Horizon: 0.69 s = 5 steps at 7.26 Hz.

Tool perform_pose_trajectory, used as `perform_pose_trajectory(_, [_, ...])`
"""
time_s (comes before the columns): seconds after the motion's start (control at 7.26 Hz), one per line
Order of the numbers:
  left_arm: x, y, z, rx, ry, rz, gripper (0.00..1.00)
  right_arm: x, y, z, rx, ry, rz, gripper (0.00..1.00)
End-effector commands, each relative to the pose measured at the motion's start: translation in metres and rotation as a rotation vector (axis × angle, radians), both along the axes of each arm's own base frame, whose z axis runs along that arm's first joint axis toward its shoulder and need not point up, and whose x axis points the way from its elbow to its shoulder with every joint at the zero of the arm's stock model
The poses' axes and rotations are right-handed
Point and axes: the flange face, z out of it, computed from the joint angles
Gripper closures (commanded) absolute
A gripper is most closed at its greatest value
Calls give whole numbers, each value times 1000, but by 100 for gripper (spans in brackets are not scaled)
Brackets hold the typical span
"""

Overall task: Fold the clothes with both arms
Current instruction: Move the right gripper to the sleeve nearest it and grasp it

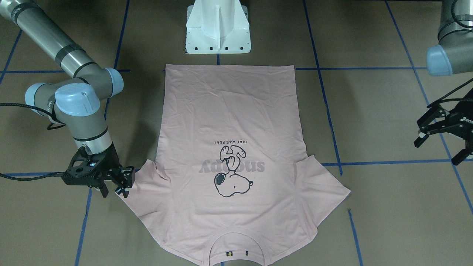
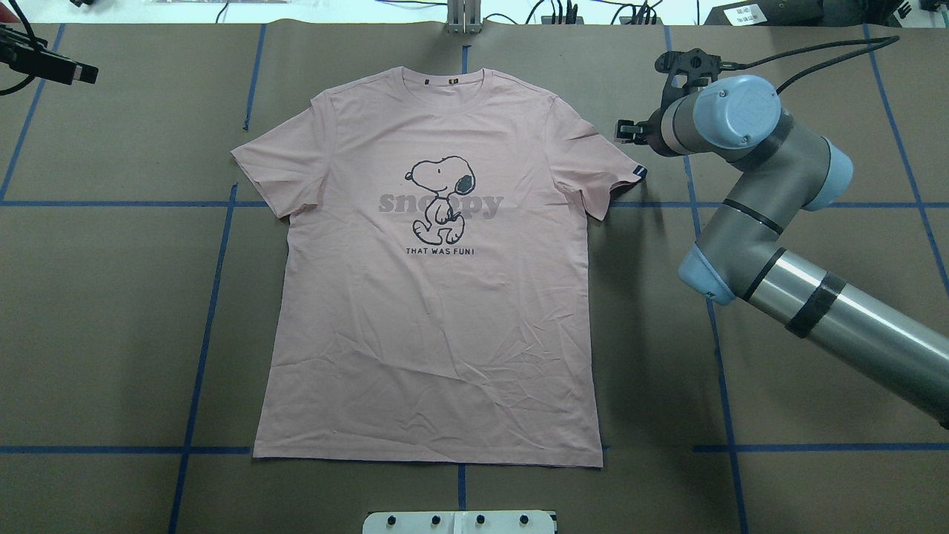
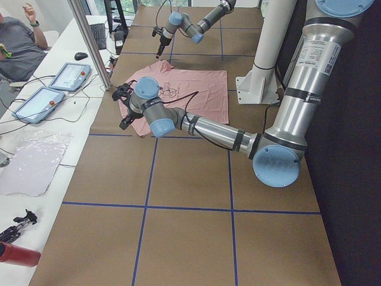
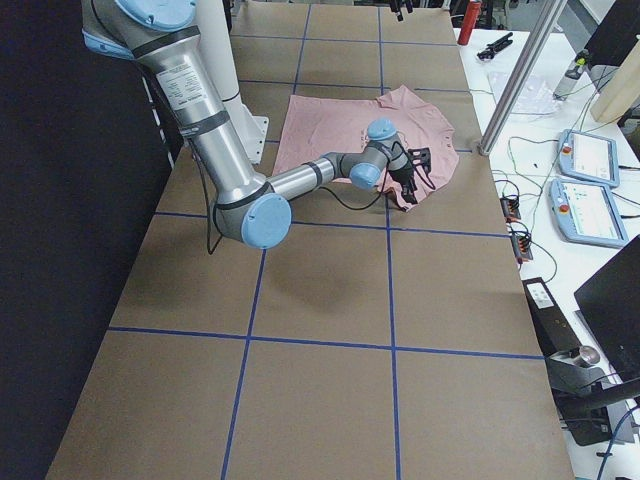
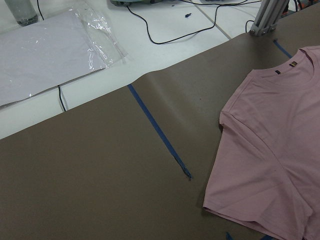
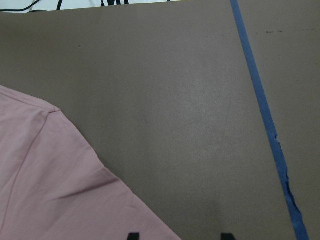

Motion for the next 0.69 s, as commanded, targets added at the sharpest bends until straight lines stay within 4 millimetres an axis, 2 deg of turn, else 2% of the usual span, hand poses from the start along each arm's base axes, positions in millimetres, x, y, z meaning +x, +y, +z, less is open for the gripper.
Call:
perform_pose_trajectory(0.0, [0, 0, 1, 0, -1, 1, 0, -14, 10, 7, 24, 41, 8, 38])
perform_pose_trajectory(0.41, [0, -1, 2, -3, -2, 1, 0, -18, 7, 27, 22, 87, 1, 40])
perform_pose_trajectory(0.55, [0, -1, 1, -2, -2, 1, 0, -19, 7, 28, 24, 92, 6, 40])
